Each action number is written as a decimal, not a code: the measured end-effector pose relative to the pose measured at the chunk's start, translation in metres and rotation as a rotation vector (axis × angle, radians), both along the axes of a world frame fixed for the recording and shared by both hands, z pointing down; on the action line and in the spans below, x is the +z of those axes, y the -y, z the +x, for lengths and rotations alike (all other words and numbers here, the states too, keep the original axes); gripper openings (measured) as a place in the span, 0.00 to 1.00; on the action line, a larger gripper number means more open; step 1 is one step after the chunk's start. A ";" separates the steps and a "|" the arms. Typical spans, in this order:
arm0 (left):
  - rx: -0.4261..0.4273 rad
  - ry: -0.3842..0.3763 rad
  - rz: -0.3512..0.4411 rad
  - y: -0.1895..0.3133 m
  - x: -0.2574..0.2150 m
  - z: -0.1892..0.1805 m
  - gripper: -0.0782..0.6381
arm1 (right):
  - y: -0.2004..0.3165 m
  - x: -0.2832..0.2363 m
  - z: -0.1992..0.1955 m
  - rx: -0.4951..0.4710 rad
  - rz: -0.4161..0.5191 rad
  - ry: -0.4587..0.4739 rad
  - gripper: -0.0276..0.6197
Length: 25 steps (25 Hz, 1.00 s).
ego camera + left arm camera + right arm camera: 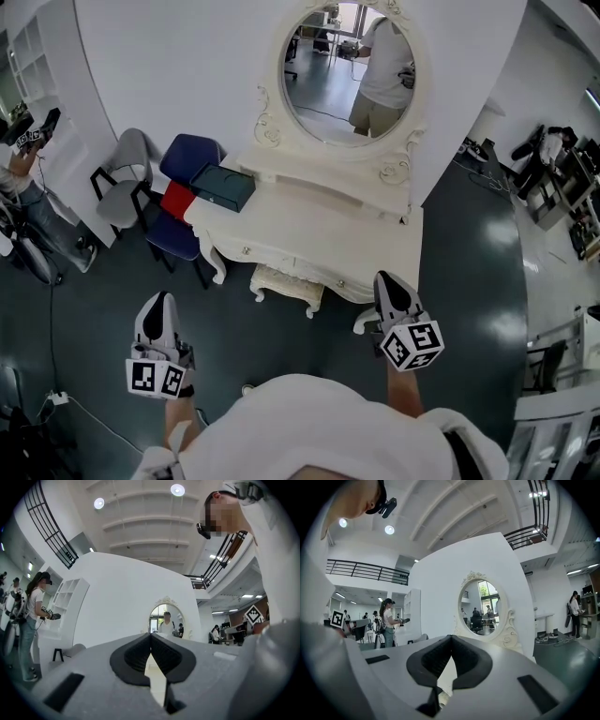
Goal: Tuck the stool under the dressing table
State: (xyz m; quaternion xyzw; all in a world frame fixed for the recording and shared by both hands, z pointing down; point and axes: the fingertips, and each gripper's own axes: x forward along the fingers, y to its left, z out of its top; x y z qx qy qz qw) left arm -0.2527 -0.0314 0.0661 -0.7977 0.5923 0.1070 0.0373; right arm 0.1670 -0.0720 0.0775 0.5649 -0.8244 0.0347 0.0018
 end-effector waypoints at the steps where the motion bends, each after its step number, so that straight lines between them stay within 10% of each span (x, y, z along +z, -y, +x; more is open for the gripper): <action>1: -0.001 -0.004 -0.001 0.001 0.001 -0.001 0.13 | 0.001 0.000 -0.004 -0.006 -0.003 0.000 0.04; 25: 0.109 0.010 0.041 0.032 -0.014 0.027 0.13 | 0.005 0.005 -0.029 -0.024 0.016 0.031 0.04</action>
